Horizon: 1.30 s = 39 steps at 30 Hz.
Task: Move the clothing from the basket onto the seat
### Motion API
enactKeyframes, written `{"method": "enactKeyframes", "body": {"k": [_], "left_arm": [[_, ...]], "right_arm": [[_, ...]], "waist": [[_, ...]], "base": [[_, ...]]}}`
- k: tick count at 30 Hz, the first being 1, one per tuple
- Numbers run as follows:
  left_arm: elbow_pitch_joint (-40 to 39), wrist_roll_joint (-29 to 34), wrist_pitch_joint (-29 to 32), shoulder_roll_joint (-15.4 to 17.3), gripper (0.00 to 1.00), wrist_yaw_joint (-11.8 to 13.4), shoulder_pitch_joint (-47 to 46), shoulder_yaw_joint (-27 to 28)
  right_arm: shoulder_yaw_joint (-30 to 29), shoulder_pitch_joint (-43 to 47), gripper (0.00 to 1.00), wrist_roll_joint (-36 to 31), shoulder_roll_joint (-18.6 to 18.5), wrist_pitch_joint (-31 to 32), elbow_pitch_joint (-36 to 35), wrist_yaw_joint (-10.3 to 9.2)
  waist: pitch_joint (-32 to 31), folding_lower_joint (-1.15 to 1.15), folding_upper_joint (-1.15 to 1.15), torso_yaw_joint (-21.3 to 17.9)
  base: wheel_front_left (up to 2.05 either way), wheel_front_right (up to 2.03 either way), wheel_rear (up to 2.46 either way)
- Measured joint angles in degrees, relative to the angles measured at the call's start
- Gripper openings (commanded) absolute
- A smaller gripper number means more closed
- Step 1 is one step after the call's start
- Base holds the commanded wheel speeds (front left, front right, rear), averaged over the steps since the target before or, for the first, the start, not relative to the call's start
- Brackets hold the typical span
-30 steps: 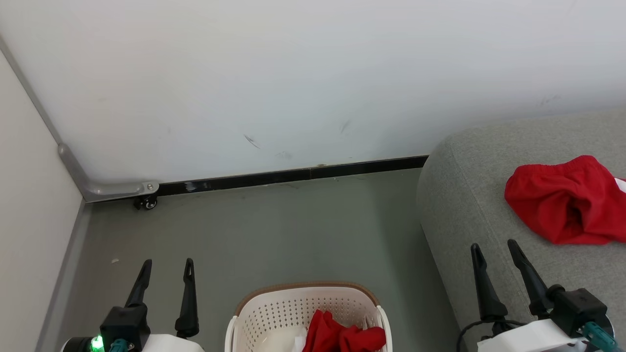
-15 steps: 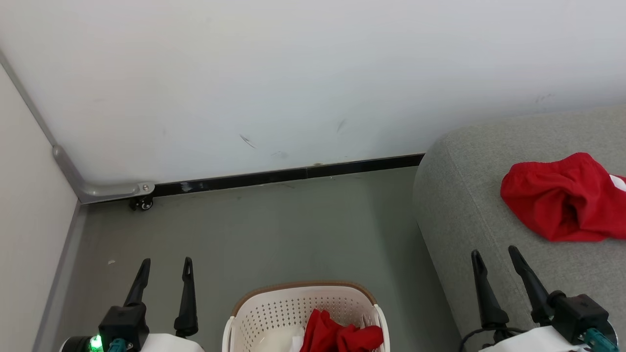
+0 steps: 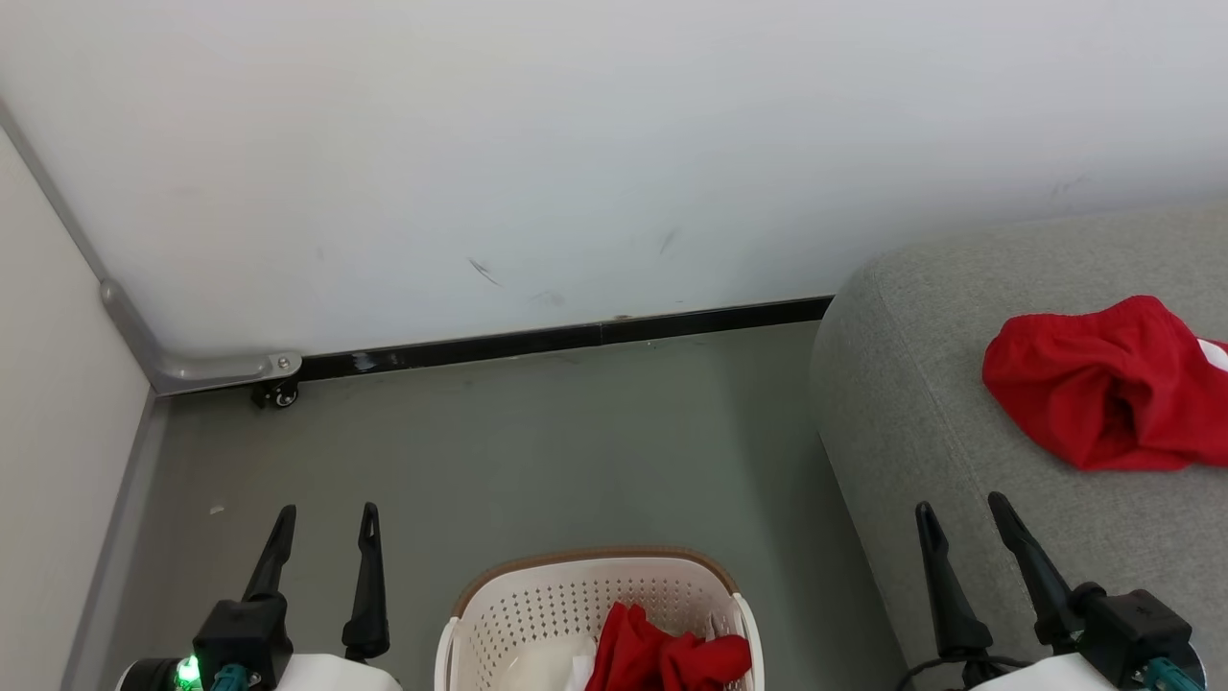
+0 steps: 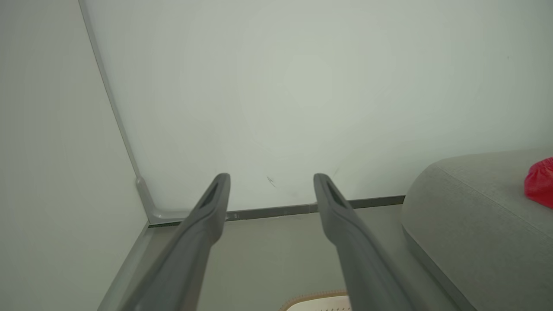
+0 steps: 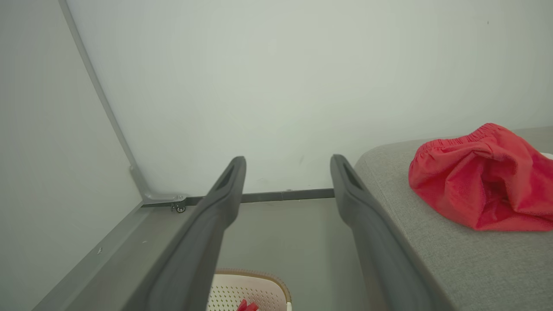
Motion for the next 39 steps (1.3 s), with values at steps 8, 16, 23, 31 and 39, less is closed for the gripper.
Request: {"method": "enactKeyframes", "body": {"k": [8,16,23,31,39], "left_arm": [[-0.2,0.0,0.0,0.3,1.00,0.0,0.0,0.2],[-0.4,1.1,0.0,1.3,1.00,-0.7,-0.2,-0.7],[0.7,2.0,0.0,2.3,1.00,-2.3,-1.9,-2.0],[1.8,2.6,0.0,2.9,1.00,-3.4,-4.2,-3.5],[2.8,4.1,0.1,3.0,1.00,-5.2,-6.8,-5.8]], "right_arm": [[-0.1,0.7,1.00,0.1,0.0,0.0,-1.2,0.00],[-0.9,1.6,1.00,0.0,0.0,0.0,-2.8,0.00],[-1.9,1.9,1.00,-0.1,0.1,0.0,-4.3,0.00],[-3.5,1.9,1.00,-0.1,0.2,0.0,-6.0,0.00],[-3.4,1.8,1.00,-0.1,0.2,0.0,-7.4,0.00]], "waist": [[0.6,0.00,0.00,-0.5],[1.5,0.00,0.00,-1.3],[2.9,0.00,0.00,-2.1],[5.4,0.00,0.00,-3.1],[8.6,0.00,0.00,-4.2]], "base": [[0.00,0.00,0.00],[0.00,0.00,0.00],[0.00,0.00,0.00],[0.00,0.00,0.00],[0.00,0.00,0.00]]}}
